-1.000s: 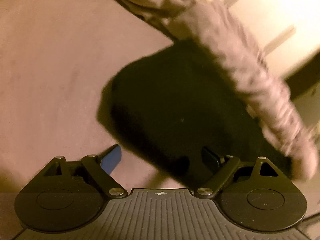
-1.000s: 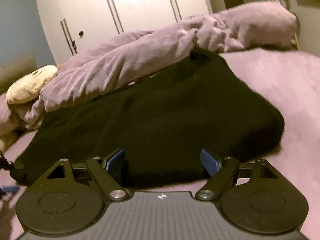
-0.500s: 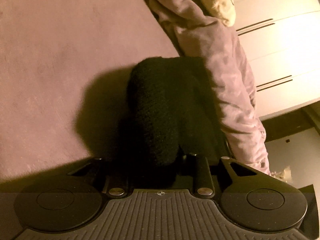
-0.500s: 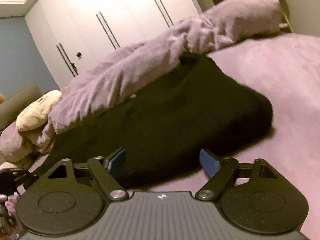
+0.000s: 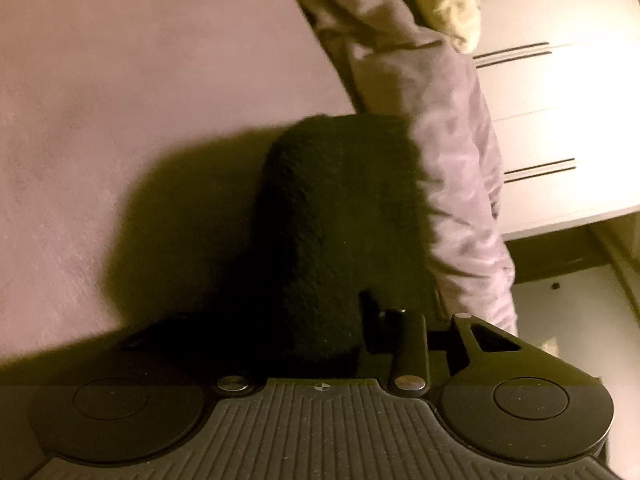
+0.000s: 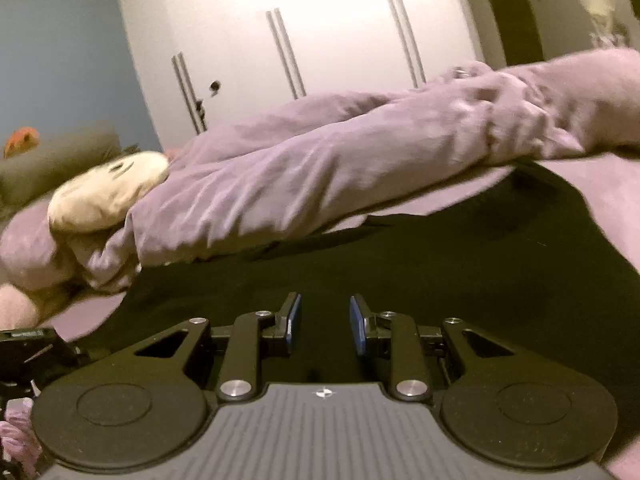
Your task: Fold small clothes
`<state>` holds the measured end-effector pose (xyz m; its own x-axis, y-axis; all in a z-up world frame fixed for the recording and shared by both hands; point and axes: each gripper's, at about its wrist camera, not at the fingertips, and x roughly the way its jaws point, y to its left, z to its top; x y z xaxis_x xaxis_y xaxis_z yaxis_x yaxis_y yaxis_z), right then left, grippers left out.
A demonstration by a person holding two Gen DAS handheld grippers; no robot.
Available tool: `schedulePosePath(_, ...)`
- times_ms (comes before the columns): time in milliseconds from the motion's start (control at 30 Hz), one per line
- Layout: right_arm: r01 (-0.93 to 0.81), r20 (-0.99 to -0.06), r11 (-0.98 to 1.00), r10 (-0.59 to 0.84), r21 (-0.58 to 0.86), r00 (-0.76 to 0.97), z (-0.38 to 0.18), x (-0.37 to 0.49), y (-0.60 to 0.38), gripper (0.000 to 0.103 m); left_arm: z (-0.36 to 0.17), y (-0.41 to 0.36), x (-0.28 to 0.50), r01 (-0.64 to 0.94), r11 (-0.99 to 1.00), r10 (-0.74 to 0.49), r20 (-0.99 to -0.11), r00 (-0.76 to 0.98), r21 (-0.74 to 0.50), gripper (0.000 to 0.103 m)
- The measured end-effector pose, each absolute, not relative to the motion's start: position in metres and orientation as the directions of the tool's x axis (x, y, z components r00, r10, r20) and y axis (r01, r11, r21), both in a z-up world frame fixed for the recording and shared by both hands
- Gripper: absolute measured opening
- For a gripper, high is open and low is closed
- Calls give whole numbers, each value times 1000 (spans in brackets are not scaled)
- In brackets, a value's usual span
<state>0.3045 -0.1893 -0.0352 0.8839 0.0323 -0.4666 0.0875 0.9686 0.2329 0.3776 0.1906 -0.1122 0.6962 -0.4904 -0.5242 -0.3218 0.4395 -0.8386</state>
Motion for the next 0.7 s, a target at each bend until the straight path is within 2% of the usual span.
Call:
schedulePosePath(67, 103, -498, 983, -13, 154, 867, -51, 318, -179, 26, -114, 194, 378, -315, 430, -498, -514, 699, -846, 32)
schedulePosePath(133, 125, -589, 984, -27, 127, 808, -79, 333, -177, 26, -107, 192, 377, -278, 475, -484, -511, 710, -835, 28)
schedulePosePath(333, 135, -586, 979, -21, 151, 810, -78, 327, -179, 26, -40, 155, 372, -72, 686, -417, -472, 776, -724, 25)
schedulePosePath(567, 114, -556, 933, 103, 342, 825, -76, 317, -208, 26, 48, 44, 363, 233, 845, -456, -422, 783, -481, 25)
schedulePosePath(633, 121, -504, 884, 141, 451, 852, -68, 289, -228, 26, 62, -3, 357, 320, 865, -474, -418, 775, -386, 25)
schedulePosePath(700, 180, -465, 823, 112, 539, 878, -63, 256, -255, 27, 65, -52, 347, 411, 858, -510, -415, 753, -308, 25)
